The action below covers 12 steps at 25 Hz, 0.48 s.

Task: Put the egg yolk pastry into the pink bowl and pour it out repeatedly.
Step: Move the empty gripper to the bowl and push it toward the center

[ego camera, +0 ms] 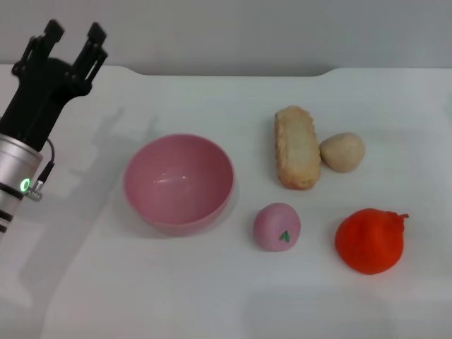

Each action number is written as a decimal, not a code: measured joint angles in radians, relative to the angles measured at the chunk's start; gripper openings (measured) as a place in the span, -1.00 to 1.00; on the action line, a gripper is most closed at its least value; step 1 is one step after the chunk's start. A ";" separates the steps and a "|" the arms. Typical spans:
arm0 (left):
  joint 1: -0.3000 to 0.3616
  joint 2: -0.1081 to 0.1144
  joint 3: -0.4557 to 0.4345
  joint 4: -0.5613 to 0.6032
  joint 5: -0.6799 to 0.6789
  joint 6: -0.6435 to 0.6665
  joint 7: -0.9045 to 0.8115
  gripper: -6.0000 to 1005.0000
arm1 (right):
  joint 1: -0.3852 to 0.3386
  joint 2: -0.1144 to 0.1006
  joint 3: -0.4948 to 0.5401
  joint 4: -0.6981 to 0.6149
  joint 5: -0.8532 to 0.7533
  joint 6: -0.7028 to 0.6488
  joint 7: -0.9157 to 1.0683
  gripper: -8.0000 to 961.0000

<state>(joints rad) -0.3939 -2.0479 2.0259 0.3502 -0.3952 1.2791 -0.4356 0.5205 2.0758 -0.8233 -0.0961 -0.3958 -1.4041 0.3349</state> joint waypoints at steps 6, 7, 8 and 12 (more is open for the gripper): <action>-0.084 0.061 -0.013 0.013 0.143 -0.006 -0.151 0.50 | 0.007 -0.001 -0.022 0.000 -0.007 0.002 0.000 0.73; -0.107 0.078 -0.026 0.013 0.189 -0.011 -0.208 0.50 | 0.008 -0.001 -0.027 0.000 -0.007 0.002 0.000 0.73; -0.124 0.091 -0.040 0.014 0.220 -0.013 -0.246 0.50 | 0.009 -0.001 -0.031 0.000 -0.007 0.005 0.000 0.73; -0.183 0.152 -0.186 0.060 0.495 -0.024 -0.505 0.50 | 0.011 0.000 -0.039 0.000 -0.007 0.025 0.000 0.73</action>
<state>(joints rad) -0.5765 -1.8964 1.8404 0.4101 0.0996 1.2551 -0.9404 0.5312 2.0761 -0.8621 -0.0957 -0.4023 -1.3795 0.3347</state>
